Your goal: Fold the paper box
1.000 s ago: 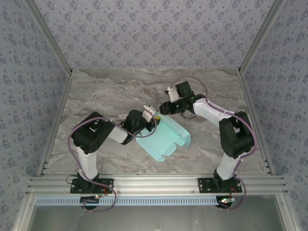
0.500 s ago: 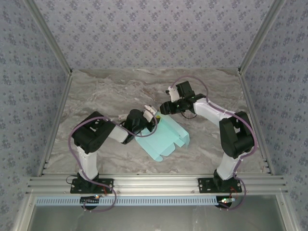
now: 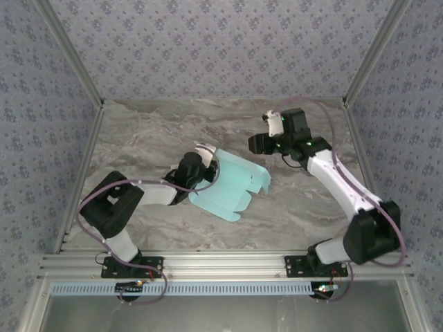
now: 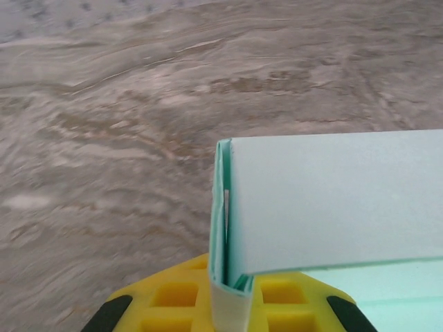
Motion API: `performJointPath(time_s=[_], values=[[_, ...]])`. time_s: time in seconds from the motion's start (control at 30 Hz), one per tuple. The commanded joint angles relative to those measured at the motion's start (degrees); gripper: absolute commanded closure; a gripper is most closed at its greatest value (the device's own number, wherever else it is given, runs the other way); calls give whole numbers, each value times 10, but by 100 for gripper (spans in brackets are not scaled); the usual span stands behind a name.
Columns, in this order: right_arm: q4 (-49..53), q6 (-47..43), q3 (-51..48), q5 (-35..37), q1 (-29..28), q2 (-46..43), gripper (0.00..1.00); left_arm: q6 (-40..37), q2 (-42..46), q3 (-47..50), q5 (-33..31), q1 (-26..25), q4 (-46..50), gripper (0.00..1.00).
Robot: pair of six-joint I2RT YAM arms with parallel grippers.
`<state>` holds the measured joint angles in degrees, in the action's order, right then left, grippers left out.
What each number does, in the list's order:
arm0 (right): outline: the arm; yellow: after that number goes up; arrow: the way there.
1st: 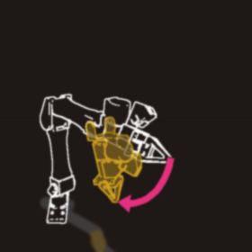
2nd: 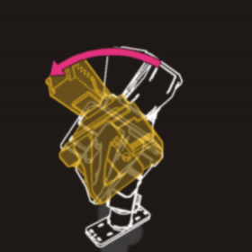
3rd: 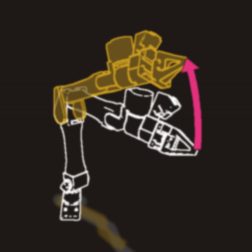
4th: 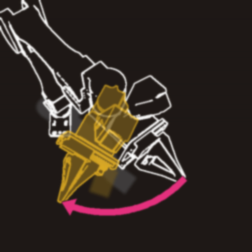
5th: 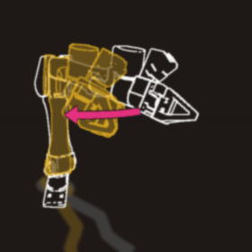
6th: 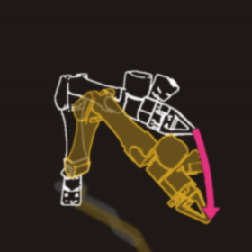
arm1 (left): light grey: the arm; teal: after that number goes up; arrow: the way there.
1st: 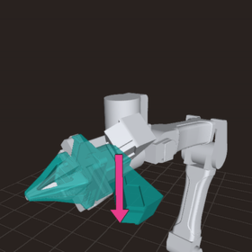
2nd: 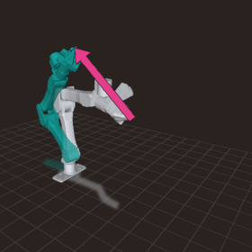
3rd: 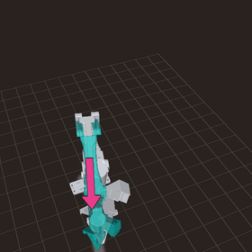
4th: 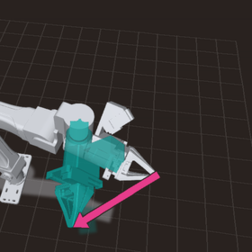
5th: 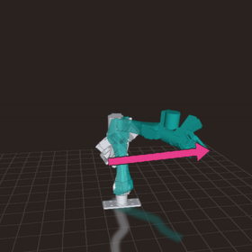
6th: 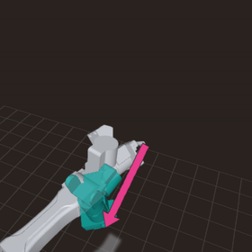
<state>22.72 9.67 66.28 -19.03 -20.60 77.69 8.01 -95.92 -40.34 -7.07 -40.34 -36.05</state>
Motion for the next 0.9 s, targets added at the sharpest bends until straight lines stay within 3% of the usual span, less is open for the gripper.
performJointPath(time_s=[0.0, 0.23, 0.57, 0.87], values=[[68, 39, -27, 49, -21, -45, 41, 59, 33, -15, -89, -9, 106, 100], [114, 109, -8, 132, -108, -41, 34, 110, 71, -31, -132, -26, 183, 100], [105, 125, 50, 147, -129, 58, 37, 128, 103, -37, -147, -38, 210, 100], [86, 183, 42, 140, -154, 84, 42, 131, 115, -49, -163, -41, 229, 100]])
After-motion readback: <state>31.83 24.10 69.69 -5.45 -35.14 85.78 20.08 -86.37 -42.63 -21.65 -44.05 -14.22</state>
